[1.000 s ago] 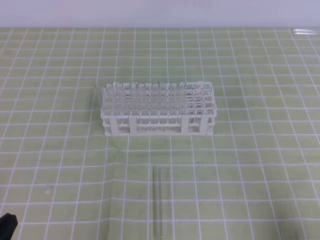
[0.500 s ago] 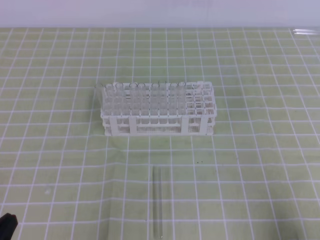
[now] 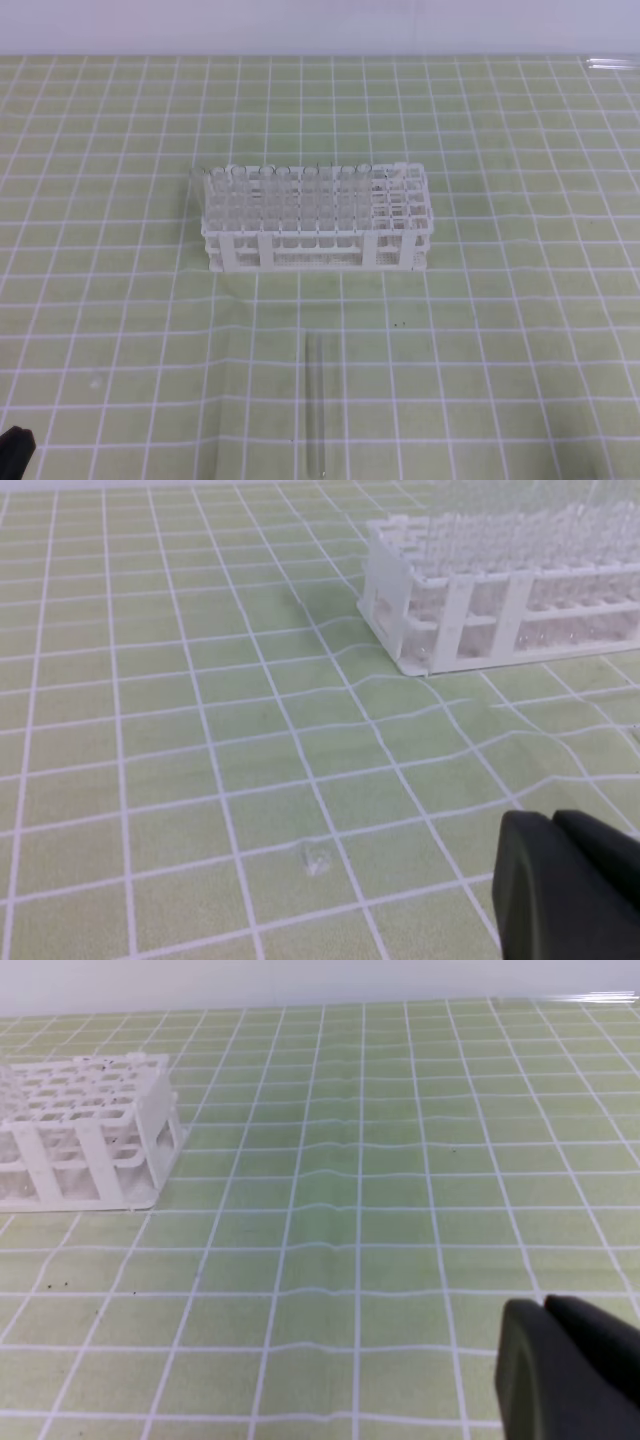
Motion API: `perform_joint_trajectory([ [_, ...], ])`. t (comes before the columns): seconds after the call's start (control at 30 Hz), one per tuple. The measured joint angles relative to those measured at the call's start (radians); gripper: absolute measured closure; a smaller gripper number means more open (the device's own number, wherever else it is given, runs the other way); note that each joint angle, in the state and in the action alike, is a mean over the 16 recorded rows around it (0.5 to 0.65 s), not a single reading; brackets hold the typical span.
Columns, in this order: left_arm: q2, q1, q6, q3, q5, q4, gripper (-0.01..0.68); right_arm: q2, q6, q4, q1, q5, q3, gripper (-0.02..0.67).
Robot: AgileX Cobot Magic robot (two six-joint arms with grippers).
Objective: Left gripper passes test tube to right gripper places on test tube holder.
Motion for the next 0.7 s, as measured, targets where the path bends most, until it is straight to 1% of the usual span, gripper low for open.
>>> perform_joint_trajectory([
  [0.7,0.006,0.0,0.0,-0.004,0.003,0.0,0.675,0.0,0.0,0.0,0.0,0.0,0.0,0.665],
])
